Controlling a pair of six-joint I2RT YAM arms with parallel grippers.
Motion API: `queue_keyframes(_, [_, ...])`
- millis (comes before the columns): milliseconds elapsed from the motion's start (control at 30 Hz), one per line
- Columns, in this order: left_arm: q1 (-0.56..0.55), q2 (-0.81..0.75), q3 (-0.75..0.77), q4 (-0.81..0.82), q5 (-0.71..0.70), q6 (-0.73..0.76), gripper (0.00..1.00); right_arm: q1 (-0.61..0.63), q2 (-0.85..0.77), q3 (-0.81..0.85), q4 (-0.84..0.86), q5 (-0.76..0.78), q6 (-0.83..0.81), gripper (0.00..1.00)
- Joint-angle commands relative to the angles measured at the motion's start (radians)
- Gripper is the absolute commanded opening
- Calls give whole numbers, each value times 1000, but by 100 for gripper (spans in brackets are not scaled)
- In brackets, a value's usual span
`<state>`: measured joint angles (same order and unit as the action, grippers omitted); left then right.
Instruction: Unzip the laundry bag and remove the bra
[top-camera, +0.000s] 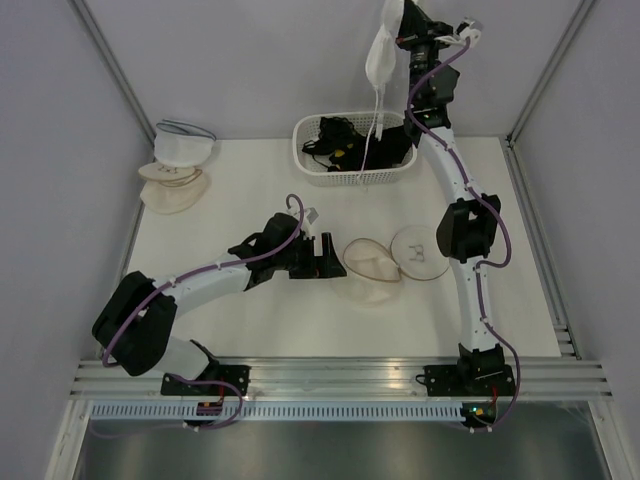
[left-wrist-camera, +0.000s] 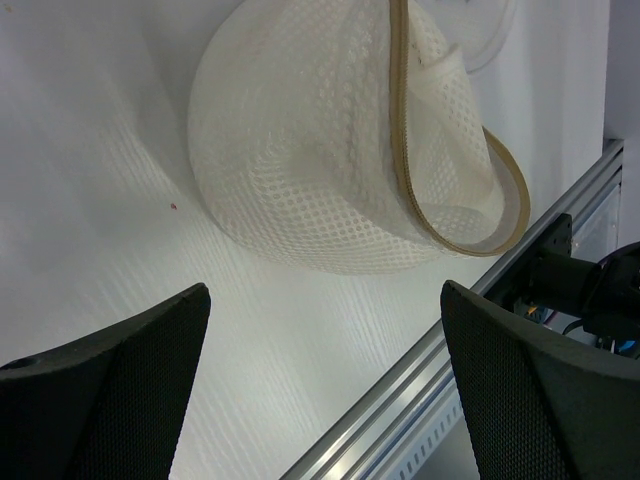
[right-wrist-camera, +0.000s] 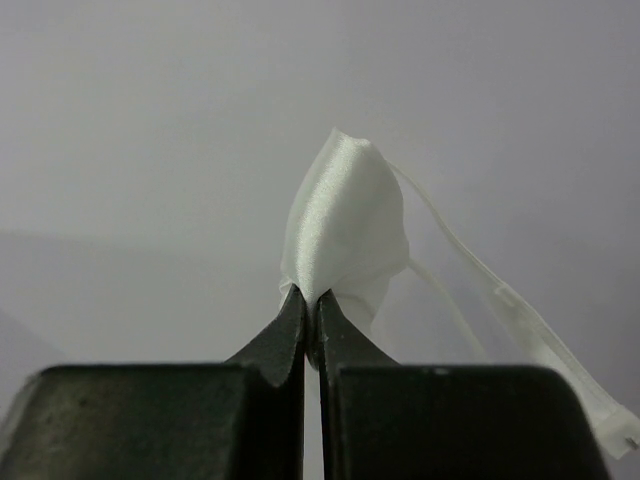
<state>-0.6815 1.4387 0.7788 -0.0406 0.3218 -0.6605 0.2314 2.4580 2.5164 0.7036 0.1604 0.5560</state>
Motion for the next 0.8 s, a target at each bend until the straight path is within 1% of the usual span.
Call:
queue_keyframes(0, [5,-15,-6,10,-4,-31,100,0,-8,94,129,91,16,0])
queue_keyframes(67, [5,-6,-4,15,0,-31,100,-4,-31,53,158,93,25,1])
queue_keyframes(167, [5,6,2,16,13,-30,100,-12,-39,29,243,105,87,0])
queue_keyframes(200, [5,8,4,22,16,-30,100,-12,-34,32,291,120,125,1])
queue_keyframes(400, [5,-3,5,33,25,-27,100,-24,16,65,367,183,174,0])
queue_keyframes(467, [5,0,8,33,29,-22,100,-32,42,77,385,197,223,0])
queue_keyframes(667, [7,22,20,31,51,-19,100,-53,91,96,369,310,341,0])
queue_keyframes(767, [8,40,27,30,57,-21,100,-67,143,107,340,312,355,0])
